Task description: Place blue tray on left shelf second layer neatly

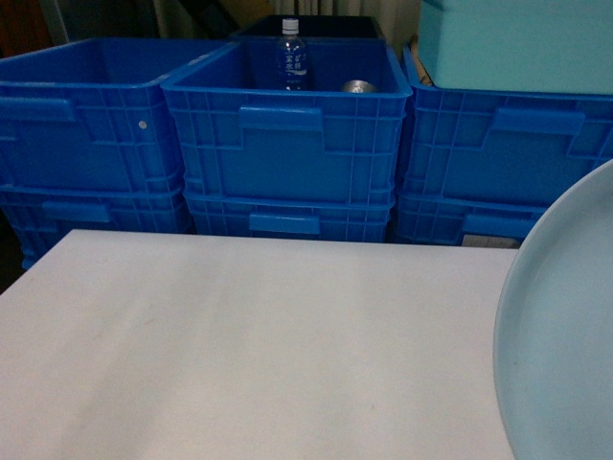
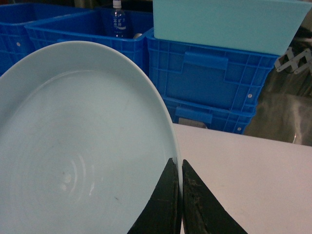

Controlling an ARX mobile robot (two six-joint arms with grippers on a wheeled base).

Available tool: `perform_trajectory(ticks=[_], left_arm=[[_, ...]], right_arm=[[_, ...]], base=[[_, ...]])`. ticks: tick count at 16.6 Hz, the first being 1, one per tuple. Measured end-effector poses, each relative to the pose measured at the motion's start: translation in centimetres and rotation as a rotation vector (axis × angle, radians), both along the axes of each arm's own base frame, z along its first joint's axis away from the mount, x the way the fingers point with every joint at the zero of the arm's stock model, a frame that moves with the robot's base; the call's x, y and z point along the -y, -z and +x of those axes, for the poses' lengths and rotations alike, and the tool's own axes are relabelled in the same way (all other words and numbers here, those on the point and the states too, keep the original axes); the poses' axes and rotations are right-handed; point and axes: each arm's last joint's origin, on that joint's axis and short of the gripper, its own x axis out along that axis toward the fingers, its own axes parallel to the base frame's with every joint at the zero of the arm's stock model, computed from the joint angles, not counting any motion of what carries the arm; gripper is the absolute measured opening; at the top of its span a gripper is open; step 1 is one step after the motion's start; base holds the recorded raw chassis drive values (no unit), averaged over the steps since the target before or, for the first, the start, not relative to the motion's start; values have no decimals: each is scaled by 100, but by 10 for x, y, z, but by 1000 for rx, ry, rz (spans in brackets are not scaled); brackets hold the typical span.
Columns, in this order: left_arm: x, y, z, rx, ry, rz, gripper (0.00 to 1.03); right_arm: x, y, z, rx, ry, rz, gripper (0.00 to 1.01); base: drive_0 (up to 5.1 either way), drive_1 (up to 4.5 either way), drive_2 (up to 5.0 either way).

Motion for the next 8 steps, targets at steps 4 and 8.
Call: perform_trajectory(ticks=[4, 8], left_arm=[[0, 0, 0, 0, 0, 0, 98], [0, 0, 0, 0, 0, 0, 98]], right_arm=[[-2, 3, -4, 49, 7, -3, 2], [-3, 1, -4, 90, 52, -31, 2]], base=[[0, 0, 0], [0, 0, 0]])
